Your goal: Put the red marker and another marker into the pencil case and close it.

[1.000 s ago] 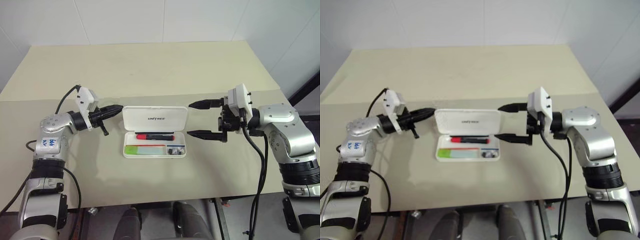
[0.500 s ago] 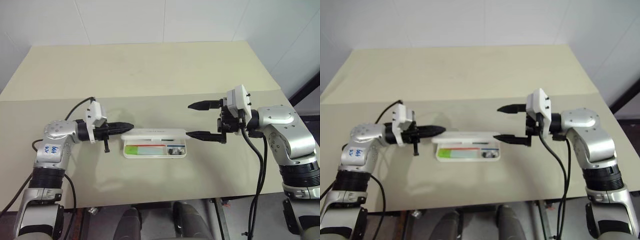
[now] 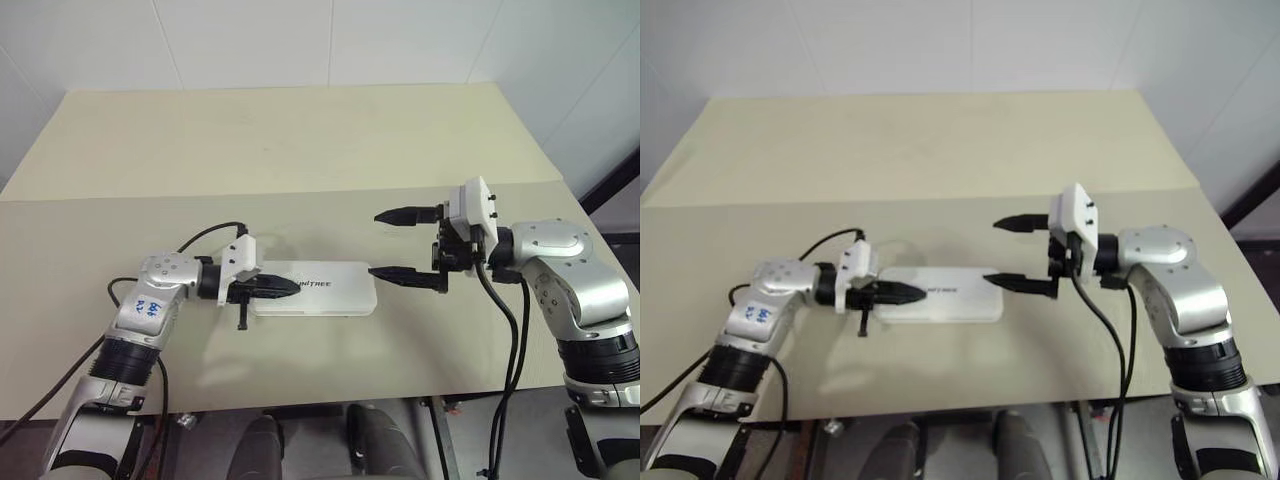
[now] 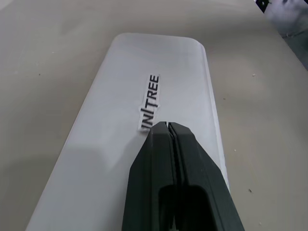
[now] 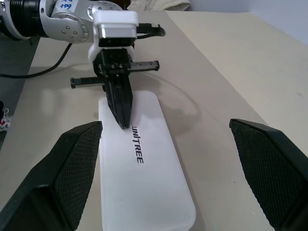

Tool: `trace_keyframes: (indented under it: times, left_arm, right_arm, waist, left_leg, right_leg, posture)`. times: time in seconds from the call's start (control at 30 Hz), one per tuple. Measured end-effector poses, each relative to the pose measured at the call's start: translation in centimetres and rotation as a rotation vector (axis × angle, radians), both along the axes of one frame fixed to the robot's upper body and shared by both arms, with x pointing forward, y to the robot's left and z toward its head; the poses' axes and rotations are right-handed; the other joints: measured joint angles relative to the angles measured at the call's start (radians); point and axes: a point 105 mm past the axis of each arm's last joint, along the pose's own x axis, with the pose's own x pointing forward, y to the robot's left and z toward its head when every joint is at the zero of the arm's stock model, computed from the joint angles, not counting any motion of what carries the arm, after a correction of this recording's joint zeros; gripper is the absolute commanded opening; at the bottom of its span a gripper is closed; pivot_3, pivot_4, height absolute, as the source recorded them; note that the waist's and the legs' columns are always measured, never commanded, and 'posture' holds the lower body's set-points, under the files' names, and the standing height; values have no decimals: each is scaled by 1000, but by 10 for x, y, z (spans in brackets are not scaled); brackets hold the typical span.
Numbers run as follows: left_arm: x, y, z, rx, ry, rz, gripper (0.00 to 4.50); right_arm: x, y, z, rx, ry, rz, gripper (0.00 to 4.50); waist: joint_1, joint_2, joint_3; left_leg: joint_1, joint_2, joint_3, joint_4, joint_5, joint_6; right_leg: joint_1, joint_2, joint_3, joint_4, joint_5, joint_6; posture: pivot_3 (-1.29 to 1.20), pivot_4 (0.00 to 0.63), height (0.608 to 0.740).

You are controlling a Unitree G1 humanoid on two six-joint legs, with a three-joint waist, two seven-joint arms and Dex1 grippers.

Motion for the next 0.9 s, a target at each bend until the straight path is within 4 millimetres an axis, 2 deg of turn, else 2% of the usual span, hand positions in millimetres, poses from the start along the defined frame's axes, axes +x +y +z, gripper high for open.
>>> trace_keyframes:
  times: [0.2,0.33,0.4,0.43,0.57,0.8,0.83,0.9]
  left_arm:
    - [-8,3,0,0,12,8,19]
    - [-10,14,5,-67,18,72,19]
    - [-5,25,16,-88,-50,125,393]
    - [-4,36,24,-112,-95,176,596]
    - [-9,67,40,-170,-154,276,1916]
    - [-24,107,67,-191,-304,378,4296]
    - [-26,112,70,-188,-314,398,4480]
    - [-31,118,74,-196,-325,424,4480]
  right_arm:
    - [-3,1,-4,9,12,-7,4500]
    - [-2,0,-4,12,10,-9,4500]
    - [2,-2,-6,20,20,-19,4500]
    - [4,-3,-7,32,21,-21,4500]
    - [12,-10,-9,46,27,-27,4500]
    - [20,-15,-5,27,-22,-19,4500]
    - [22,-16,-4,23,-33,-19,4500]
    - [23,-20,-4,13,-48,-23,4500]
  waist:
    - [-5,0,0]
    - [-2,0,0]
    - [-1,0,0]
    - [-2,0,0]
    - [-3,0,0]
    - [-2,1,1]
    - [-2,1,1]
    - [-2,1,1]
  left_leg:
    - [1,0,0,-1,0,0]
    - [0,1,0,-1,0,0]
    - [0,1,0,-1,0,0]
    - [0,1,0,-1,0,0]
    - [0,1,0,-2,0,0]
    - [0,1,0,-2,0,0]
    - [0,1,0,-2,0,0]
    - [0,1,0,-2,-1,0]
  right_leg:
    - [1,0,0,0,0,-1]
    - [-1,0,0,0,-1,-1]
    - [0,0,0,0,-1,-1]
    - [0,0,0,-1,0,-1]
    - [-1,0,0,-1,-1,-1]
    - [-1,-1,-1,-2,-1,-1]
    - [-1,-1,-1,-2,-1,-1]
    - [-1,-1,-1,-3,-1,-1]
  posture:
    - [0,150,740]
    - [0,150,740]
    - [0,150,740]
    - [0,150,740]
    - [0,150,740]
    - [0,150,740]
    - [0,150,740]
    - [0,150,740]
